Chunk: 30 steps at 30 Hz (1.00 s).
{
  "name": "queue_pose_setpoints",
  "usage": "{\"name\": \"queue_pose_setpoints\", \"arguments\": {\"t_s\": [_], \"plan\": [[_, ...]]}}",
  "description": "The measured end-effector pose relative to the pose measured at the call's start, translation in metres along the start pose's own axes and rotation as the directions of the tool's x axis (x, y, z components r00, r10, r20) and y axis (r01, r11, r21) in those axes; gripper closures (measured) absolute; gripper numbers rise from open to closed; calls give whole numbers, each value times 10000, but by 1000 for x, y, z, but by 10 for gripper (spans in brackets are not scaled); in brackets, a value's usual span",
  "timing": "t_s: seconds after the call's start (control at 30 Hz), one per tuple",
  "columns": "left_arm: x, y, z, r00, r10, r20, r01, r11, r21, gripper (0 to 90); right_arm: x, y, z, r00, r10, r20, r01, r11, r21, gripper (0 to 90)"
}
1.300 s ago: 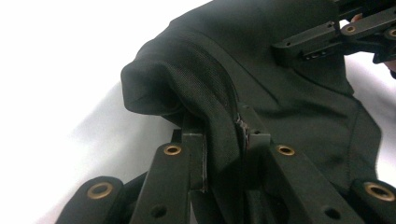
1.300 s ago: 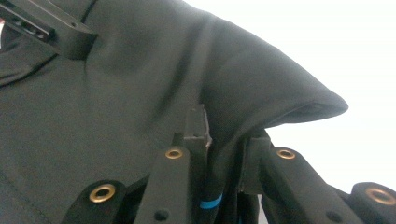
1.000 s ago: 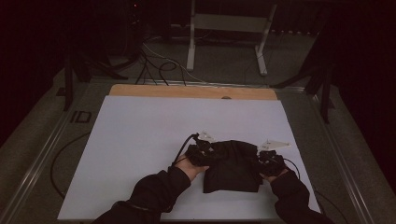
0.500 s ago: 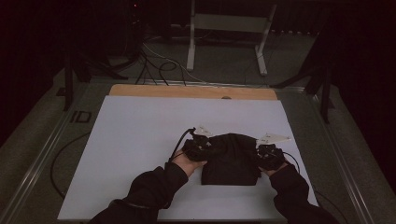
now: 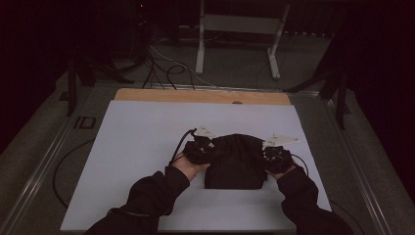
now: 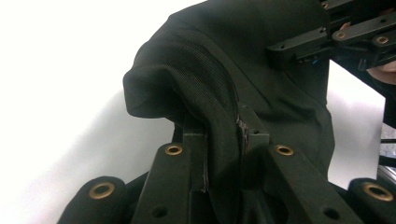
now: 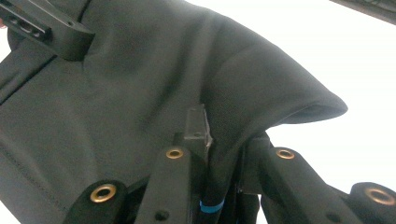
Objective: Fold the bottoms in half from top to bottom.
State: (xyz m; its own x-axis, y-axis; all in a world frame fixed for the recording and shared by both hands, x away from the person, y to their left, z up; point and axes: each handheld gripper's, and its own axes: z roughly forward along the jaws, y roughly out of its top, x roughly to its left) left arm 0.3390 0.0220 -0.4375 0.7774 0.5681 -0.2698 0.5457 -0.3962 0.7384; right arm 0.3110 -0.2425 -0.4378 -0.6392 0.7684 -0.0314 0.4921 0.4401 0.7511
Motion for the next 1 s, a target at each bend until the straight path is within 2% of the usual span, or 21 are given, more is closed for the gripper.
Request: {"name": "queue_pose_setpoints", "arguments": {"t_s": [0.13, 0.67, 0.9, 1.0], "plan": [[4, -2, -5, 9999, -113, -27, 113, 9999, -37, 785, 3, 6, 3, 10000, -74, -37, 74, 10000, -42, 778], [21, -3, -36, 9990, -143, -429, 134, 9996, -230, 785, 17, 30, 14, 9986, -480, -225, 474, 9986, -255, 779], [34, -6, -54, 9976, -254, -644, 239, 9994, -248, 785, 29, 47, 27, 9966, -741, -356, 726, 9965, -409, 778], [39, -8, -60, 9971, -157, -742, 144, 9997, -185, 785, 34, 52, 33, 9960, -785, -436, 765, 9960, -463, 778]]}}
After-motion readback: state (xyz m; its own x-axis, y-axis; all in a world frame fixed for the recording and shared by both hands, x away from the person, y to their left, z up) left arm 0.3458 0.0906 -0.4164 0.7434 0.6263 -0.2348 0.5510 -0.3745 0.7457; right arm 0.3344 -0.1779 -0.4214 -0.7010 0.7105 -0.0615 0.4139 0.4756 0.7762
